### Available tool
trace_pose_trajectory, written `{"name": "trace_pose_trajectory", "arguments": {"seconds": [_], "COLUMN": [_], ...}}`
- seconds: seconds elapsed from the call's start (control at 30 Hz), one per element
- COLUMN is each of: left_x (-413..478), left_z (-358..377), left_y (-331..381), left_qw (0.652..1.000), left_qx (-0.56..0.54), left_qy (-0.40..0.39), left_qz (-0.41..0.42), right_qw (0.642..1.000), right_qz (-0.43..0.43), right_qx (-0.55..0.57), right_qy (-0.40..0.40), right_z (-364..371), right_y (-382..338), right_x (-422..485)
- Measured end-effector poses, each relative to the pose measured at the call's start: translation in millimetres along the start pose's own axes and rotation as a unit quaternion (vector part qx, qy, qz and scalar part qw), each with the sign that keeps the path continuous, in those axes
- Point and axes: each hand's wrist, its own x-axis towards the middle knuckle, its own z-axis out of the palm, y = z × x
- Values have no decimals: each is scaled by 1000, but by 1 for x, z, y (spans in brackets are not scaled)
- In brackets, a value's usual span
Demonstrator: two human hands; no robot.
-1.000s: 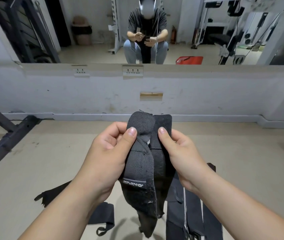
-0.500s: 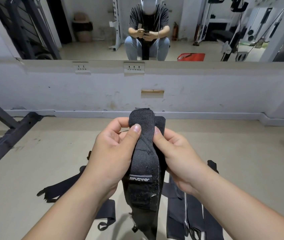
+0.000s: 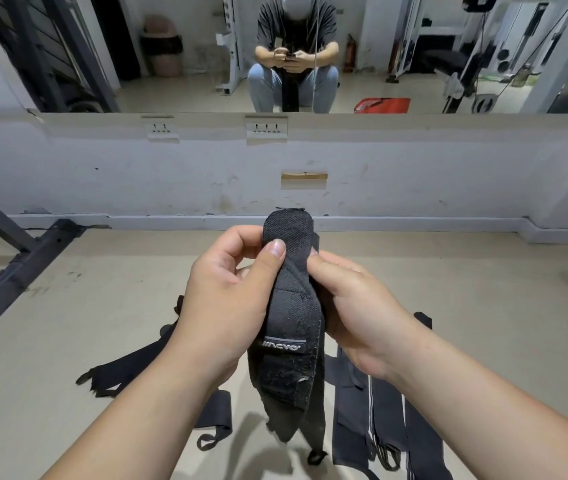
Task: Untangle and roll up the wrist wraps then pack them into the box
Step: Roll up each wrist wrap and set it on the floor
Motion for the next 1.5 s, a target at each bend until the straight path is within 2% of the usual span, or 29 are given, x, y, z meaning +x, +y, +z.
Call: {"name": "trace_pose_trajectory", "arguments": {"seconds": [0.3, 0.57, 0.8, 1.0, 1.3, 1.5], "left_x": [2, 2, 1, 3, 5, 5], "left_z": [0, 0, 1, 1, 1, 2], "left_y": [-3, -2, -3, -6, -14, -15], "left_qw": [999, 999, 996, 993, 995, 990], "left_qx": [27, 33, 70, 88, 63, 117], "left_qy": [12, 35, 51, 68, 72, 55], "left_qz": [11, 13, 17, 35, 18, 52], "right_qw": [997, 998, 992, 977, 981, 981], "right_qz": [-27, -20, -40, -76, -77, -74], "right_qx": [-72, -52, -97, -198, -169, -169], "right_qy": [-13, -42, -63, 10, 58, 54], "right_z": [-5, -2, -1, -7, -4, -2], "right_y": [4, 6, 2, 12, 19, 17], "right_x": [1, 0, -3, 2, 4, 2]}}
